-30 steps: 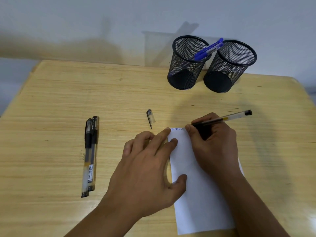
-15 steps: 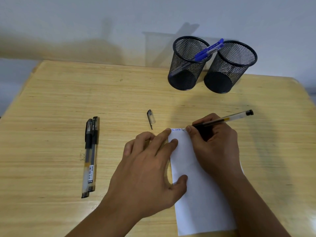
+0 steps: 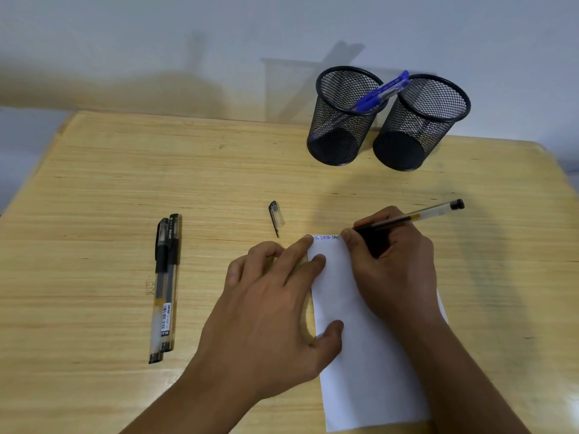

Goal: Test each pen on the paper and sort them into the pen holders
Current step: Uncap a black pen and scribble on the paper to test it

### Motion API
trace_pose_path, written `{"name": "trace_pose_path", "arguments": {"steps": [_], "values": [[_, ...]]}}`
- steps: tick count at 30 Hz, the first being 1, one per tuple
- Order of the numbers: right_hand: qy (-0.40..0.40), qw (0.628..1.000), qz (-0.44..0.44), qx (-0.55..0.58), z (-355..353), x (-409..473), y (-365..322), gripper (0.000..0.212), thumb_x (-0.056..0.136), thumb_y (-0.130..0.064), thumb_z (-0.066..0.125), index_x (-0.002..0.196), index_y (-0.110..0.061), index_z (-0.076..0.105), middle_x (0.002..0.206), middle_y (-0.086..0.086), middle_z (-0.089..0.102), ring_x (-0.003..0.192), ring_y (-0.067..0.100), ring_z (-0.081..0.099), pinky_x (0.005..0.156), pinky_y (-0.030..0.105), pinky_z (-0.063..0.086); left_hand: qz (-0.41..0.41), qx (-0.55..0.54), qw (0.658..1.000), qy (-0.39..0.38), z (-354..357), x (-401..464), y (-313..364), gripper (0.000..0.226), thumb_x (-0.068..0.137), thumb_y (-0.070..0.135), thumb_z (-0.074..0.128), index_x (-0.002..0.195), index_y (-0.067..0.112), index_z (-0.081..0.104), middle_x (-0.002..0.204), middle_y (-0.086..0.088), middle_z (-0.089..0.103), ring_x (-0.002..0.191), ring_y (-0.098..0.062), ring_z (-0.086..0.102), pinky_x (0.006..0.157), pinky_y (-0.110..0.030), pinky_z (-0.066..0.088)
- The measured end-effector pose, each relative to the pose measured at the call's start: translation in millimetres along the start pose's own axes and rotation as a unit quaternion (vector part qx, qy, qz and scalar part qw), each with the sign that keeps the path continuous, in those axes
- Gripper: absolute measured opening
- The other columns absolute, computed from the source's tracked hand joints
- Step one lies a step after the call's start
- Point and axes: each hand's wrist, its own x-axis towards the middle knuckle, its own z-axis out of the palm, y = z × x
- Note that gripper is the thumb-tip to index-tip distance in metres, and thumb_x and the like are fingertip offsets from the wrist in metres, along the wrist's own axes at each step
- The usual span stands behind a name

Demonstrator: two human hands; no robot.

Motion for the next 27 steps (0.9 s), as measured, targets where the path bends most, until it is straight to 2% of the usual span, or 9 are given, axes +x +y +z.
{"name": "trace_pose_path", "arguments": {"steps": [4, 12, 15, 21, 27], "values": [[0.012, 1.000, 0.004, 0.001, 0.9, 1.4, 0.3, 0.009, 0.085, -0.021, 0.071, 0.083, -0.019, 0.063, 0.067, -0.019, 0.063, 0.073, -0.014, 0.061, 0.061, 0.000, 0.041, -0.001, 0.000, 1.000, 0.001, -0.2, 0.2, 0.4, 0.072, 0.071, 0.070, 0.052, 0.132, 0.033, 0.051, 0.152, 0.014, 0.039, 0.128, -0.018, 0.036, 0.100, -0.040, 0.032], [0.019, 1.000, 0.002, -0.014, 2.0, 1.2, 0.7, 0.011, 0.085, -0.022, 0.071, 0.083, -0.023, 0.060, 0.068, -0.019, 0.063, 0.079, -0.010, 0.062, 0.063, 0.000, 0.043, -0.001, 0.000, 1.000, -0.001, -0.3, -0.1, 0.0, 0.073, 0.072, 0.071, 0.051, 0.133, 0.032, 0.051, 0.152, 0.014, 0.039, 0.128, -0.018, 0.036, 0.101, -0.041, 0.033], [0.007, 1.000, 0.003, -0.008, 1.0, 0.9, 0.5, 0.010, 0.085, -0.020, 0.070, 0.083, -0.019, 0.061, 0.068, -0.015, 0.065, 0.077, -0.007, 0.063, 0.061, 0.001, 0.043, -0.001, -0.001, 1.000, -0.003, -0.4, -0.1, 0.2, 0.073, 0.072, 0.070, 0.052, 0.134, 0.032, 0.051, 0.152, 0.014, 0.039, 0.129, -0.018, 0.036, 0.101, -0.040, 0.032], [0.029, 1.000, 0.006, 0.010, 0.1, -0.9, 1.2, 0.010, 0.085, -0.018, 0.072, 0.085, -0.017, 0.062, 0.067, -0.019, 0.062, 0.071, -0.015, 0.061, 0.060, -0.001, 0.041, -0.001, -0.001, 1.000, 0.000, -0.3, -0.7, 0.5, 0.072, 0.072, 0.070, 0.052, 0.133, 0.032, 0.052, 0.152, 0.013, 0.039, 0.128, -0.018, 0.037, 0.100, -0.041, 0.033], [0.022, 1.000, 0.006, -0.001, 1.8, -0.3, 0.8, 0.010, 0.085, -0.019, 0.071, 0.084, -0.019, 0.062, 0.067, -0.019, 0.062, 0.071, -0.016, 0.060, 0.062, -0.001, 0.042, 0.000, -0.003, 1.000, 0.002, 0.0, -0.5, -0.2, 0.072, 0.072, 0.070, 0.051, 0.133, 0.032, 0.051, 0.152, 0.013, 0.039, 0.129, -0.018, 0.036, 0.101, -0.040, 0.031]]}}
